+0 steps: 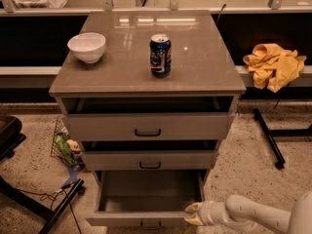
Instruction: Open bottom drawer
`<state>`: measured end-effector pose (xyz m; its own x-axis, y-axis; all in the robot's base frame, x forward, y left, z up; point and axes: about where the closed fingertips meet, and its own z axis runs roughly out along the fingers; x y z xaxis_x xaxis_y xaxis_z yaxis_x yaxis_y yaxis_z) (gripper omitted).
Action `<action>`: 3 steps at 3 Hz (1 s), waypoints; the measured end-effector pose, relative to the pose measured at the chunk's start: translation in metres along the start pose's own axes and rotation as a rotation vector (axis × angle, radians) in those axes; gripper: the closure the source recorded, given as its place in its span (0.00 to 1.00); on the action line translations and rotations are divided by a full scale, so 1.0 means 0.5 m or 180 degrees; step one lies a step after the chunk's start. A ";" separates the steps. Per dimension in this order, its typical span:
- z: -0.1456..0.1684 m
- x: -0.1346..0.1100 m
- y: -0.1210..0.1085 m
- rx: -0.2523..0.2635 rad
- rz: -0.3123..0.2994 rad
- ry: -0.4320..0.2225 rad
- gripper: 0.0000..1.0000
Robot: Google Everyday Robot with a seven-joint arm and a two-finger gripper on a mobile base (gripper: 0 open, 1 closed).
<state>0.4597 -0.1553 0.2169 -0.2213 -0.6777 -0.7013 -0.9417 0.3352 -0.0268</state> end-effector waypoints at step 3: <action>-0.073 -0.150 -0.030 0.0238 -0.0466 0.0321 1.00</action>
Offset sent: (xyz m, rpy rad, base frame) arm 0.0298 0.0335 0.1397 -0.2572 -0.1848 0.0812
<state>0.4810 -0.1336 0.2959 -0.1111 -0.7837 -0.6111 -0.9451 0.2734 -0.1788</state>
